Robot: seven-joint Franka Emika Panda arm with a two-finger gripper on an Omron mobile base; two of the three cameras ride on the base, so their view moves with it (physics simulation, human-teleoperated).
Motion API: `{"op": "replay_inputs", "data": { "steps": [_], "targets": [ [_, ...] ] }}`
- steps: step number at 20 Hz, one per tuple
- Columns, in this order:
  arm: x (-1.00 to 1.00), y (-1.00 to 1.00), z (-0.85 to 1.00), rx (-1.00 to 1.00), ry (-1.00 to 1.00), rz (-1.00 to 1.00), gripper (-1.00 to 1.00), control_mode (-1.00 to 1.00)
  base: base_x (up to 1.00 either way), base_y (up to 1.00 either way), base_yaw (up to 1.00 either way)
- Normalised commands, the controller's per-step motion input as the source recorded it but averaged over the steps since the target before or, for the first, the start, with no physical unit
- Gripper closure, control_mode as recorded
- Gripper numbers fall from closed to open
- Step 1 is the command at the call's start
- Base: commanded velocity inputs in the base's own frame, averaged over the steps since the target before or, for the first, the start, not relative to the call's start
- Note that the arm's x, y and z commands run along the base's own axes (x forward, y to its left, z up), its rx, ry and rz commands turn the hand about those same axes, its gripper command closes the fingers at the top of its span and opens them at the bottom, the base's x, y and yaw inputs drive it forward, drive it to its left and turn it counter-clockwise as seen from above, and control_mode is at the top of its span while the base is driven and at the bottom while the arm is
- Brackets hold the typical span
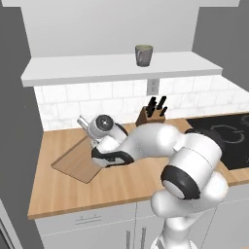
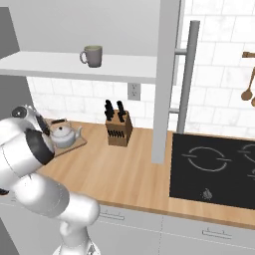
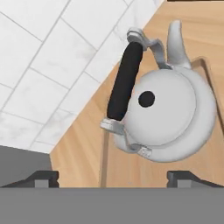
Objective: Pick the kettle from the counter and place it on the tray. Then pick the mug from the cabinet and place it on the tray. Then close the cabinet doors.
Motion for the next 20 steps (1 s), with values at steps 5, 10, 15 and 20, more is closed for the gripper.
{"op": "replay_inputs", "data": {
  "steps": [5,10,15,20],
  "targets": [
    [-0.77,-0.11,0.91,0.00,0.03,0.03,-1.00,-1.00,0.00,0.00,0.00],
    [-0.65,-0.11,0.74,-0.03,0.25,0.21,-1.00,-1.00,0.00,0.00,0.00],
    [-0.33,-0.04,0.42,-0.15,0.40,0.28,-1.00,-1.00,0.00,0.00,0.00],
    [-0.07,-0.02,-0.01,-0.11,0.11,0.18,-1.00,-1.00,0.00,0.00,0.00]
  ]
}}
